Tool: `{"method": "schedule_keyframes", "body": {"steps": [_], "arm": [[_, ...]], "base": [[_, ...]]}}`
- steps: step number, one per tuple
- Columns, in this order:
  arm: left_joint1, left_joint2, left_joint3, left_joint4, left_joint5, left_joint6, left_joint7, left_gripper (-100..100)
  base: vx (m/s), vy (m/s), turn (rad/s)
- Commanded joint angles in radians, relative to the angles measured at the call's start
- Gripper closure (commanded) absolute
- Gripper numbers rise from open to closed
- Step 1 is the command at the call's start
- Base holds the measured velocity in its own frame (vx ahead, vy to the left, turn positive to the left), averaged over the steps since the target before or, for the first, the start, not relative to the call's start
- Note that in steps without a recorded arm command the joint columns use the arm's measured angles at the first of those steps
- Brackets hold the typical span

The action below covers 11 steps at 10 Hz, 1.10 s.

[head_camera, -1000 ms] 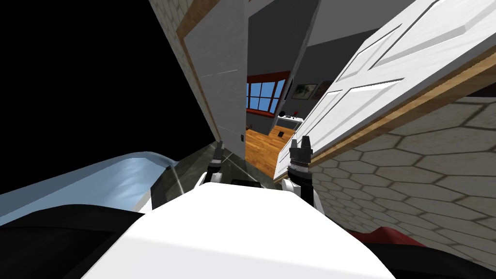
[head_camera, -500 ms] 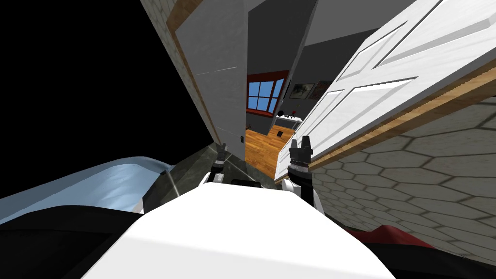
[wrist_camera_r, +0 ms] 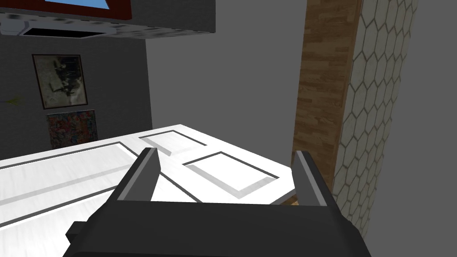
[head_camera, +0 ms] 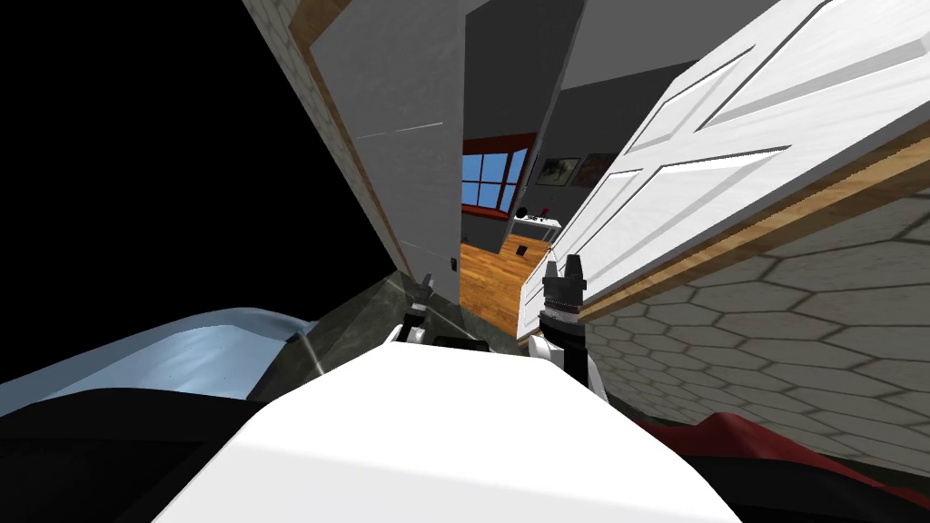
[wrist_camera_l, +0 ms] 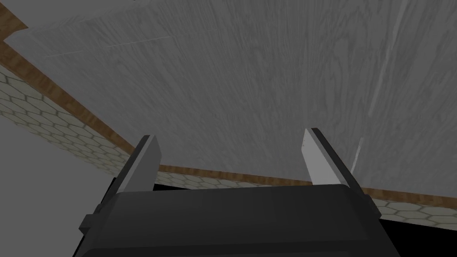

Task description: Push the door open

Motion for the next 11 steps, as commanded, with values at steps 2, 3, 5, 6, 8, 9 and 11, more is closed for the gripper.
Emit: {"method": "schedule_keyframes", "body": {"steps": [2,3,5,6,8,9,11], "arm": [[-0.016,0.003,-0.013,0.057,0.004,-0.010,0.010,-100],[-0.025,0.002,-0.021,0.089,0.005,-0.013,0.015,-100],[-0.044,0.001,-0.037,0.149,0.008,-0.020,0.024,-100],[-0.044,0.001,-0.037,0.152,0.008,-0.020,0.024,-100],[-0.063,-0.001,-0.053,0.212,0.011,-0.027,0.033,-100],[-0.072,-0.002,-0.061,0.235,0.013,-0.030,0.037,-100],[-0.081,-0.003,-0.069,0.270,0.014,-0.034,0.041,-100]], "base": [[0.072,0.071,-0.057],[0.049,0.044,-0.048],[0.070,0.088,-0.096],[0.044,0.067,-0.034],[0.056,0.064,-0.068],[0.071,0.083,-0.088],[0.056,0.055,-0.039]]}}
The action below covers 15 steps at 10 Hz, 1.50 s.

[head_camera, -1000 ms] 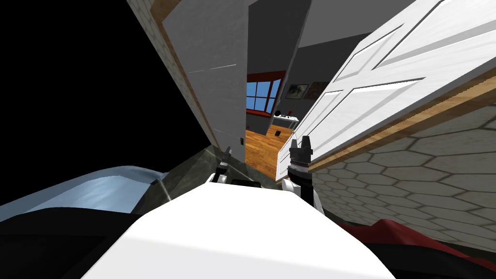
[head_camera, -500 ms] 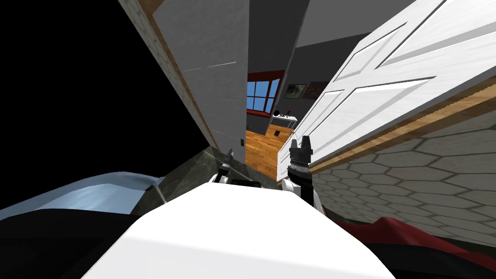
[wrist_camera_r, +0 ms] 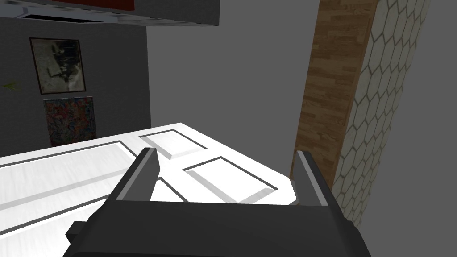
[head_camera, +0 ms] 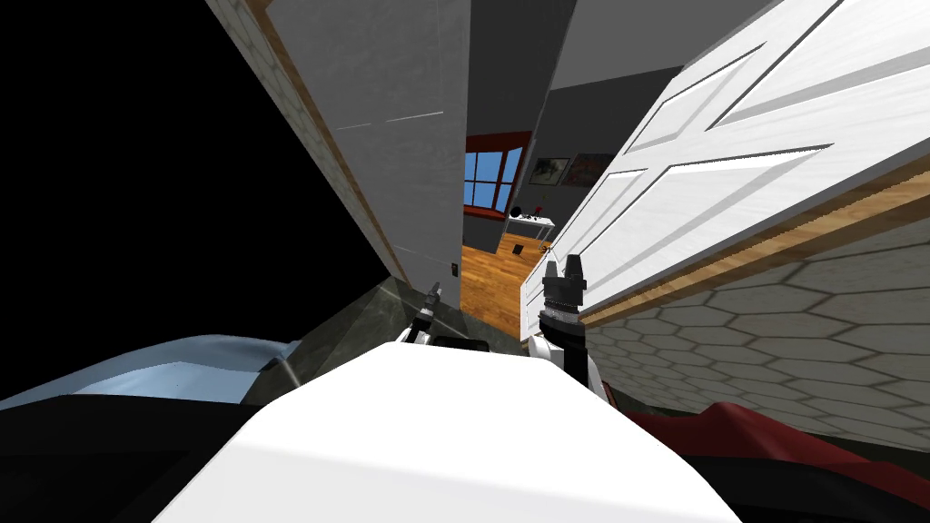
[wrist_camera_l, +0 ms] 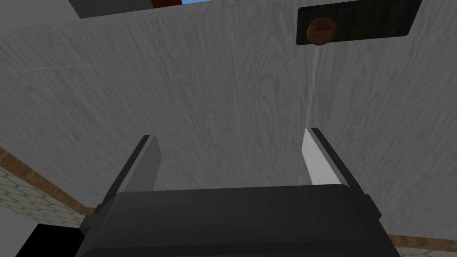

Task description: Push the door open

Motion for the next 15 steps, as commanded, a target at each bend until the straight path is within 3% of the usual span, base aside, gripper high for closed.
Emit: {"method": "schedule_keyframes", "body": {"steps": [1,10,12,15], "arm": [[-0.011,-0.001,-0.011,0.045,0.002,-0.010,0.006,-100],[-0.081,-0.018,-0.071,0.273,0.013,-0.036,0.040,-100],[-0.090,-0.021,-0.079,0.303,0.015,-0.039,0.044,-100],[-0.094,-0.013,-0.071,0.307,0.017,-0.043,0.041,-100]], "base": [[0.069,0.065,-0.081],[0.082,0.089,-0.076],[0.106,0.096,-0.042],[0.108,-0.013,-0.023]]}}
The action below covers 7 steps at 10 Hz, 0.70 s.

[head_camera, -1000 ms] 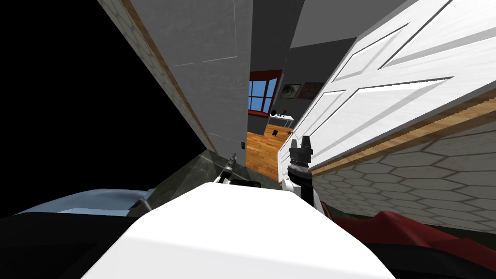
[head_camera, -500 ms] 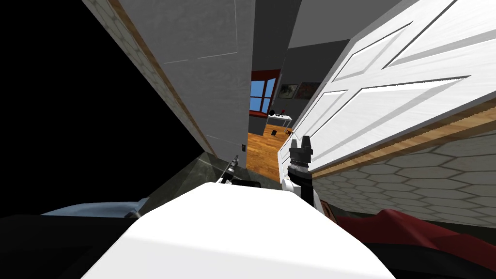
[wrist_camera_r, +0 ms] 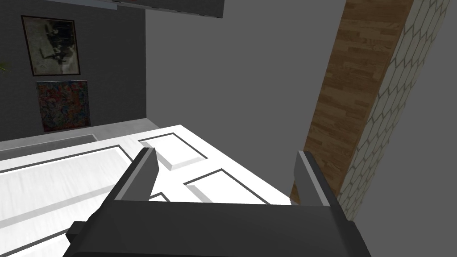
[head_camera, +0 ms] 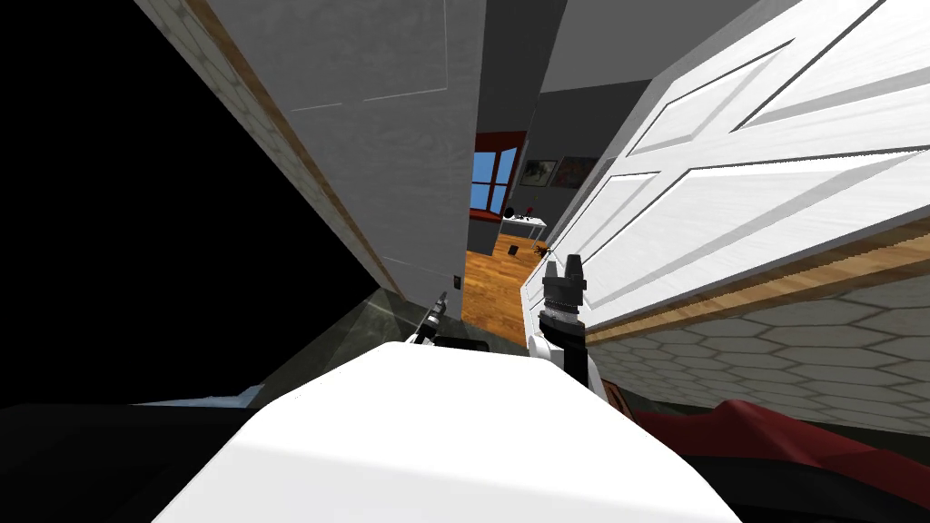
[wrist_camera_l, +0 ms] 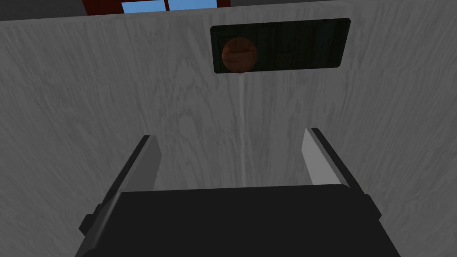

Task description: Push the door open

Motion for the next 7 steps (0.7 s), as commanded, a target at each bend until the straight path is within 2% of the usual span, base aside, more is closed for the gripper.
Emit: {"method": "schedule_keyframes", "body": {"steps": [1,4,7], "arm": [[-0.005,0.002,0.004,0.008,0.002,-0.003,-0.001,-100],[-0.016,-0.002,0.013,0.027,0.005,-0.009,-0.004,-100],[-0.027,-0.019,0.022,0.048,0.009,-0.015,-0.008,-100]], "base": [[0.195,-0.071,-0.024],[0.203,-0.049,-0.024],[0.204,-0.051,-0.028]]}}
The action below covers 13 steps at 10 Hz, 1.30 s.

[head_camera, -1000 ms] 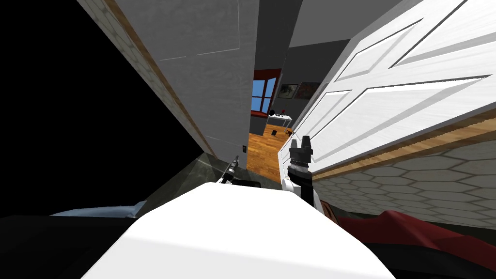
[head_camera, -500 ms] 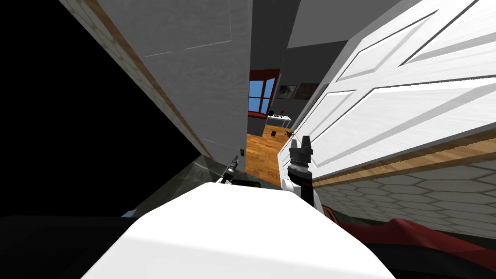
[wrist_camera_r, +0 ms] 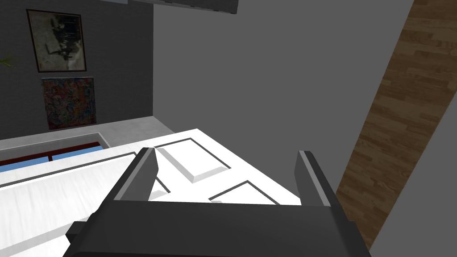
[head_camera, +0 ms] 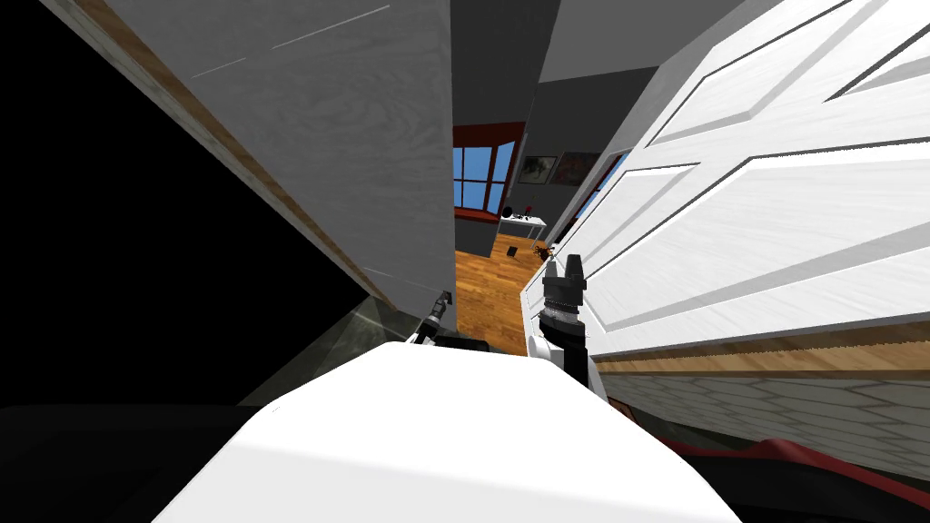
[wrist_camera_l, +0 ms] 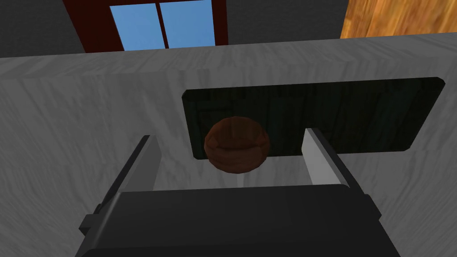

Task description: Push the door open

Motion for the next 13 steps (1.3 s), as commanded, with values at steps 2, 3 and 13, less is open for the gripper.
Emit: {"method": "schedule_keyframes", "body": {"steps": [2,3,13], "arm": [[0.000,0.000,0.000,0.000,0.000,0.000,0.000,100],[0.000,0.000,0.000,0.000,0.000,0.000,0.000,100],[-0.015,0.027,0.061,0.017,0.025,0.005,-0.019,100]], "base": [[0.033,-0.008,0.004],[-0.031,0.005,-0.014],[0.095,-0.042,0.026]]}}
